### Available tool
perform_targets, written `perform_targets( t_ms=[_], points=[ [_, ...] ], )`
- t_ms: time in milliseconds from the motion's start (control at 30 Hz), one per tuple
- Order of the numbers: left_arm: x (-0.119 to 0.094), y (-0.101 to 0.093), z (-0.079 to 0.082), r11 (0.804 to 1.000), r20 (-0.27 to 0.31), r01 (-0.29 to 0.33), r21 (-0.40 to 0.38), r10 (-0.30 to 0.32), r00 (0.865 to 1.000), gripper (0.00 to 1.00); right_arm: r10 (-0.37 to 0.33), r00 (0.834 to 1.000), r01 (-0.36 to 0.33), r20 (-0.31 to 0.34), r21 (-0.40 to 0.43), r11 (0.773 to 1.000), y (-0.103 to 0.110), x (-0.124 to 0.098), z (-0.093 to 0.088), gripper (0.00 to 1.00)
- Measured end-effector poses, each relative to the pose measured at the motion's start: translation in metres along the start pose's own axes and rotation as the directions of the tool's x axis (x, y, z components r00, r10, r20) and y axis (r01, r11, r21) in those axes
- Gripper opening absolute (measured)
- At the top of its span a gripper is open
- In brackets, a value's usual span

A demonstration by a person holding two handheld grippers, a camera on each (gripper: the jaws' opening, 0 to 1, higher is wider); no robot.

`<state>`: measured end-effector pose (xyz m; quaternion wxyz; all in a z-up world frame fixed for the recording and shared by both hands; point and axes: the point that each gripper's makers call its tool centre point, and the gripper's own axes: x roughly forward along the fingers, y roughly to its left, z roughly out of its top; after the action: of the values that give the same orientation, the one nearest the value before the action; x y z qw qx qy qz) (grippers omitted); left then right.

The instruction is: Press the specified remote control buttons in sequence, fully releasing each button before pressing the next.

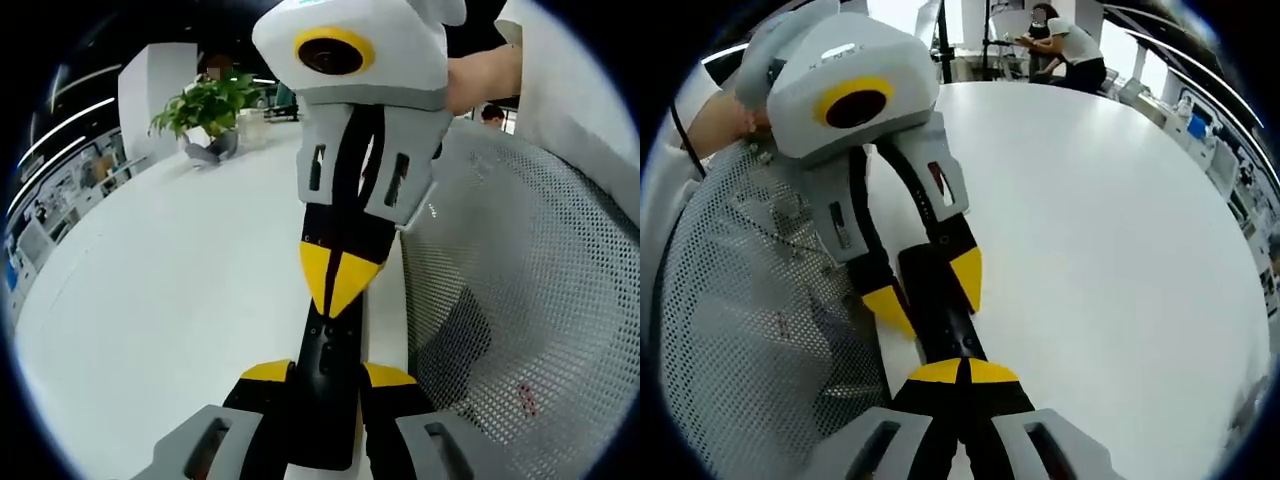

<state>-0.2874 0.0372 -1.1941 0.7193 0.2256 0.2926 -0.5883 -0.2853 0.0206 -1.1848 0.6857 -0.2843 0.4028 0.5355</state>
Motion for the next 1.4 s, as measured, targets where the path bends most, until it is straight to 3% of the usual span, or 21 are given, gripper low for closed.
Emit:
perform_targets(
  t_ms=[100,200,367,533,667,733,1067,1400],
  points=[
    [0.000,0.000,0.000,1.000,0.001,0.000,0.000,0.000,1.000,0.26,-0.020,0.995,0.008,0.098,0.118,0.993,-0.002,-0.002,0.002,0.00],
    [0.000,0.000,0.000,1.000,0.002,0.002,0.002,-0.002,1.000,0.26,-0.030,0.989,0.010,0.142,0.136,0.991,-0.001,-0.003,0.001,0.00],
    [-0.001,0.000,0.000,1.000,0.006,0.004,0.004,-0.004,1.000,0.26,-0.029,0.991,0.014,0.132,0.119,0.993,0.004,-0.006,-0.004,0.00],
    [-0.001,0.000,0.000,1.000,0.013,0.006,0.010,-0.006,1.000,0.26,-0.025,0.994,0.021,0.103,0.043,0.999,0.007,-0.006,-0.003,0.00],
    [-0.001,-0.001,0.000,1.000,0.011,0.005,0.010,-0.005,1.000,0.26,0.016,0.992,-0.019,0.124,0.026,0.999,0.013,-0.004,0.002,0.00],
    [-0.001,-0.001,0.000,1.000,0.009,0.004,0.009,-0.004,1.000,0.26,0.007,0.993,-0.006,0.116,-0.007,1.000,0.013,-0.004,0.001,0.00],
    [-0.001,-0.001,0.000,1.000,0.006,0.003,0.008,-0.003,1.000,0.26,-0.007,0.995,0.007,0.096,0.004,1.000,0.013,-0.009,-0.007,0.00],
    [0.000,-0.001,0.000,1.000,0.001,0.002,0.010,-0.002,1.000,0.26,0.010,0.997,-0.005,0.074,-0.074,0.997,0.022,-0.004,0.002,0.00]
  ],
)
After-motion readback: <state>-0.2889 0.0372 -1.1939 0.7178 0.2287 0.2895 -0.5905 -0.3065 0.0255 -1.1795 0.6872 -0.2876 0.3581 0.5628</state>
